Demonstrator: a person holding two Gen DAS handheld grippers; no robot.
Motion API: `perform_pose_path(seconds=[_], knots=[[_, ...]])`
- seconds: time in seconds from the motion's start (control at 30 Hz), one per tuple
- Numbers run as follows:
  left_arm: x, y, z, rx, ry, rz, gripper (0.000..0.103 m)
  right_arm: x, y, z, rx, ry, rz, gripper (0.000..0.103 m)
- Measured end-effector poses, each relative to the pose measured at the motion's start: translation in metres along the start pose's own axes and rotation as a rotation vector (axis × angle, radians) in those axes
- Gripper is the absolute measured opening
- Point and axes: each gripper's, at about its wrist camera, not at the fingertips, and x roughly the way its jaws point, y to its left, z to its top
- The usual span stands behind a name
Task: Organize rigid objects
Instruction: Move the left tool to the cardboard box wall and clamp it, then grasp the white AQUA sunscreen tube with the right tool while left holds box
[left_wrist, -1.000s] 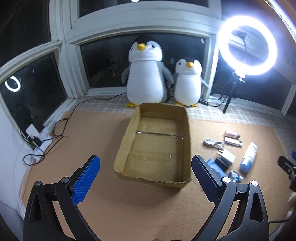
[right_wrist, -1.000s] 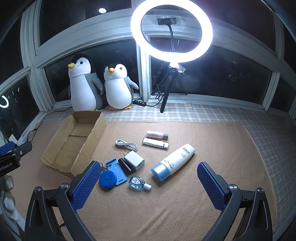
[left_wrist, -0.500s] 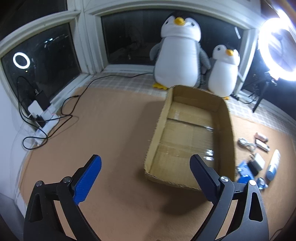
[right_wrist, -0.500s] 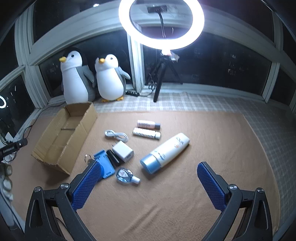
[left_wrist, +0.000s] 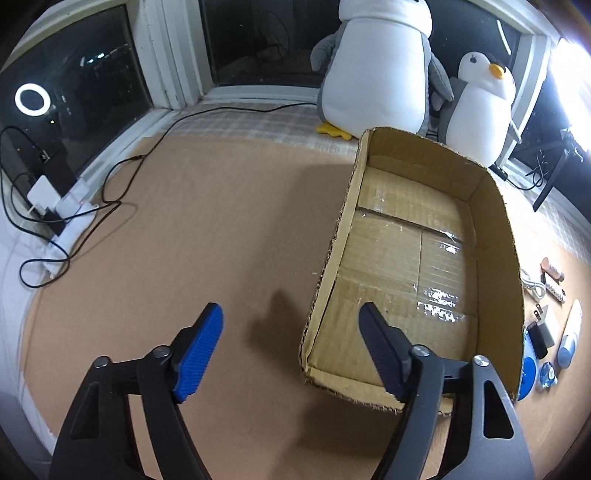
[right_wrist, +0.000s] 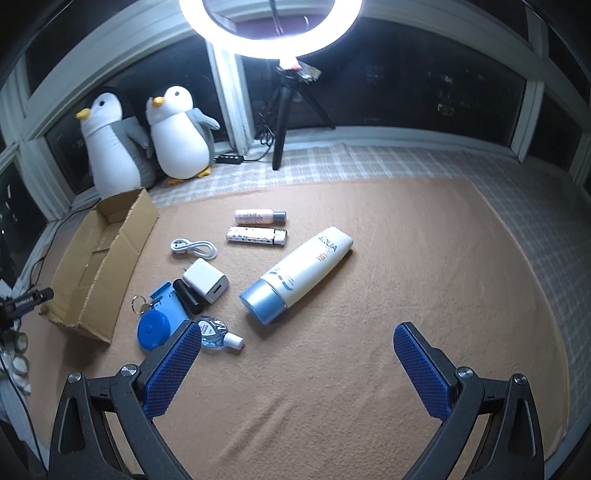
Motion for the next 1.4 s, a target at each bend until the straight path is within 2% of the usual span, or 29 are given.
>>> perform_pose_path(seconds=[0.1,0.23,0.6,0.73,0.8,1.07,1.23,1.4], knots=[[0.006,-0.001,0.001,0.011,0.011,0.012,0.065,0.009,-0.002,0.002,0.024,0.023,0.002,0.103],[0.013,-0.003,0.002,0.021,0.022,0.021,0.063,0.017,0.001,0.006,0.034,0.036,-0.001,0.103],[0.027,-0.009,-0.002,0.041,0.049,0.011,0.029,0.054,0.007,0.022,0.069,0.065,-0.036,0.103],[0.031,-0.012,-0.005,0.05,0.057,0.006,0.025,0.08,0.006,0.026,0.096,0.113,-0.069,0.098],[0.033,-0.013,-0.005,0.048,0.064,0.002,0.019,0.089,0.005,0.025,0.107,0.135,-0.072,0.097],[0.035,-0.017,-0.006,0.053,0.062,-0.002,0.018,0.11,0.004,0.029,0.118,0.177,-0.094,0.095],[0.035,-0.016,-0.006,0.047,0.062,-0.011,0.018,0.124,0.006,0.037,0.106,0.206,-0.139,0.095],[0.035,-0.014,-0.007,0.045,0.061,-0.018,0.018,0.134,0.012,0.039,0.036,0.237,-0.185,0.091]])
